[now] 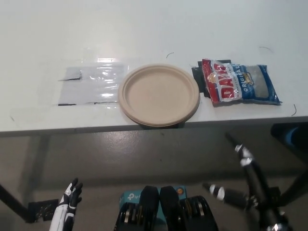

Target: The robot picks up a small bag of sunflower seeds on the right hand side and take it to the empty plate on the left hand side then pours some sunflower seeds on to the plate.

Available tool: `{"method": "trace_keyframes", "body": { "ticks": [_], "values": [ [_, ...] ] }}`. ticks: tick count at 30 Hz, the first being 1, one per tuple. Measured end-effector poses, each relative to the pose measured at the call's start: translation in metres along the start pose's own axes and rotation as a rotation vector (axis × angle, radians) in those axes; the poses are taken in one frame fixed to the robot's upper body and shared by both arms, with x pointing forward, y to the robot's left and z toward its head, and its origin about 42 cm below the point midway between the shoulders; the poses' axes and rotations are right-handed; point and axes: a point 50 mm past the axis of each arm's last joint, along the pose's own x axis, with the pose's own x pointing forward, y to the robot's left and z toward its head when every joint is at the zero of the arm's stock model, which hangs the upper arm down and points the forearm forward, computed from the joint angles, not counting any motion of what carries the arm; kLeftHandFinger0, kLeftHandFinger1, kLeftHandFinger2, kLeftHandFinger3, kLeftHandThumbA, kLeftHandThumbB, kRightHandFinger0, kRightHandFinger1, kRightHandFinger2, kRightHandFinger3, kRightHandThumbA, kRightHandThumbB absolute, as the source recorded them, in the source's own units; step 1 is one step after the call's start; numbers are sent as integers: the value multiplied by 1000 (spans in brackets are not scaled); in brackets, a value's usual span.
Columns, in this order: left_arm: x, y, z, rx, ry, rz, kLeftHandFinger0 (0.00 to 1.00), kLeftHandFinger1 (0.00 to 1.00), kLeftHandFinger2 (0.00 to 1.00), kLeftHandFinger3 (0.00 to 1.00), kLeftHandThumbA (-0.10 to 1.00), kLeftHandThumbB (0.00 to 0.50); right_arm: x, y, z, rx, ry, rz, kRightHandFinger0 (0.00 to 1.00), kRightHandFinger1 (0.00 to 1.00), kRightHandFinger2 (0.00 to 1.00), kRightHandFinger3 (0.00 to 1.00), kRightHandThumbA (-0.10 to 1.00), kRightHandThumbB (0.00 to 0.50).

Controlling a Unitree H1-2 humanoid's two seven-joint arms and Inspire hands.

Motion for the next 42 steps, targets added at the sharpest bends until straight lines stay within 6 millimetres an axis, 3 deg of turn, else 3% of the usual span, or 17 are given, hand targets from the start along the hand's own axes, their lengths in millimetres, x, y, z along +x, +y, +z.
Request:
{"method": "trace_keyframes", "body": {
  "ticks": [2, 5, 7, 14, 20, 25, 27, 30, 42],
  "values": [
    [0, 1, 0, 6, -5, 4, 1000, 1000, 1000, 1000, 992, 0, 16, -14, 4, -49, -44, -21, 1000, 1000, 1000, 1000, 868, 278],
    [1, 2, 1, 14, -14, 3, 1000, 1000, 1000, 1000, 992, 0, 44, -44, 7, -151, -86, -47, 1000, 1000, 1000, 1000, 843, 289],
    [1, 2, 1, 17, -18, 3, 1000, 1000, 1000, 1000, 989, 0, 61, -62, 8, -215, -96, -54, 1000, 1000, 1000, 1000, 917, 308],
    [2, 2, 2, 27, -27, 2, 1000, 1000, 1000, 1000, 994, 0, 103, -93, -13, -380, -11, -23, 1000, 1000, 1000, 1000, 916, 283],
    [2, 2, 3, 31, -34, 1, 1000, 1000, 1000, 1000, 1000, 0, 125, -100, -36, -476, 71, 21, 1000, 1000, 1000, 1000, 858, 278],
    [2, 2, 3, 34, -36, 3, 1000, 1000, 1000, 1000, 1000, 0, 139, -97, -48, -528, 110, 60, 1000, 1000, 1000, 1000, 875, 297],
    [2, 2, 3, 35, -37, 3, 1000, 1000, 1000, 1000, 1000, 0, 142, -96, -52, -541, 121, 71, 1000, 1000, 1000, 1000, 917, 283],
    [2, 2, 3, 36, -38, 3, 1000, 1000, 1000, 1000, 1000, 0, 145, -94, -56, -564, 133, 87, 1000, 1000, 1000, 1000, 885, 270],
    [3, 4, 3, 44, -39, 8, 1000, 1000, 1000, 1000, 1000, 0, 150, -76, -63, -609, 145, 127, 1000, 1000, 1000, 1000, 929, 299]
  ]
}}
